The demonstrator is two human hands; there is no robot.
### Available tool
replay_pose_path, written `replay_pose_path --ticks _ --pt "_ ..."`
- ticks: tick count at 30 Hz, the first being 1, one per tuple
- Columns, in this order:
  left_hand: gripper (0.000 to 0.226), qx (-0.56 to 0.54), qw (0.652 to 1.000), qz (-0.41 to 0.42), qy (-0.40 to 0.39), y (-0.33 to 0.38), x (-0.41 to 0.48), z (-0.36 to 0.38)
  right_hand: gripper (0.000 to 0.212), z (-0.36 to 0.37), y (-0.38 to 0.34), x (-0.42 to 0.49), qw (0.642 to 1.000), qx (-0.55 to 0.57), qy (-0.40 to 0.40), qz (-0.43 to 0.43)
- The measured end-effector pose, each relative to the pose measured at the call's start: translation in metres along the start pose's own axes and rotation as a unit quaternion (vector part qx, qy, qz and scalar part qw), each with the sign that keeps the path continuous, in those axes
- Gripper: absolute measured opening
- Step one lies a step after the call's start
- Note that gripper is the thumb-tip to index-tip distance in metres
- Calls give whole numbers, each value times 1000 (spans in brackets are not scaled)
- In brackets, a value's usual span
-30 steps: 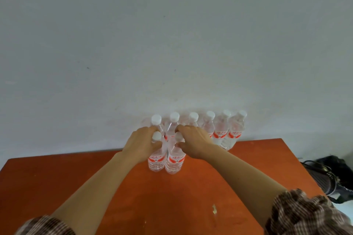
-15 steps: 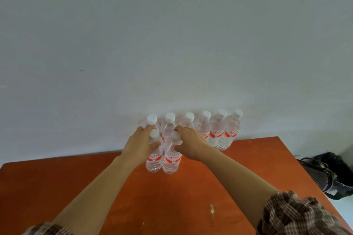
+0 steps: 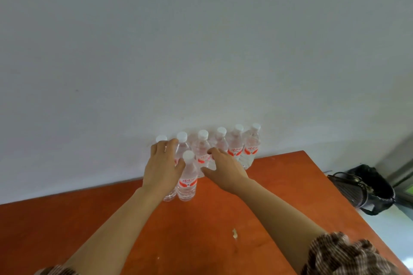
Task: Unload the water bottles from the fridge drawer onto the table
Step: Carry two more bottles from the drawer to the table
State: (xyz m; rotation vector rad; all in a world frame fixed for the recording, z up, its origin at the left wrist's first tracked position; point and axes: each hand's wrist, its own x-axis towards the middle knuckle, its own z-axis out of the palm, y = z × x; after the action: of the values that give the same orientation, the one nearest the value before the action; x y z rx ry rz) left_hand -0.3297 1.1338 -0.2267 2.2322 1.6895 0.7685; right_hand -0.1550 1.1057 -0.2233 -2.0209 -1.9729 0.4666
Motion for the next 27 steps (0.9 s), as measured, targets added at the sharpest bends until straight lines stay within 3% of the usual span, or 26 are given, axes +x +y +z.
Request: replay_pose_path --ticks 6,14,27 --pt "47 35 994 78 -70 73 -14 30 53 -37 53 -65 994 -55 52 77" --pt "47 42 969 151 -191 223 -88 83 56 -94 159 -216 966 -91 91 224" --pt "45 46 894 346 -281 493 -344 143 58 -149 306 -591 879 -91 158 440"
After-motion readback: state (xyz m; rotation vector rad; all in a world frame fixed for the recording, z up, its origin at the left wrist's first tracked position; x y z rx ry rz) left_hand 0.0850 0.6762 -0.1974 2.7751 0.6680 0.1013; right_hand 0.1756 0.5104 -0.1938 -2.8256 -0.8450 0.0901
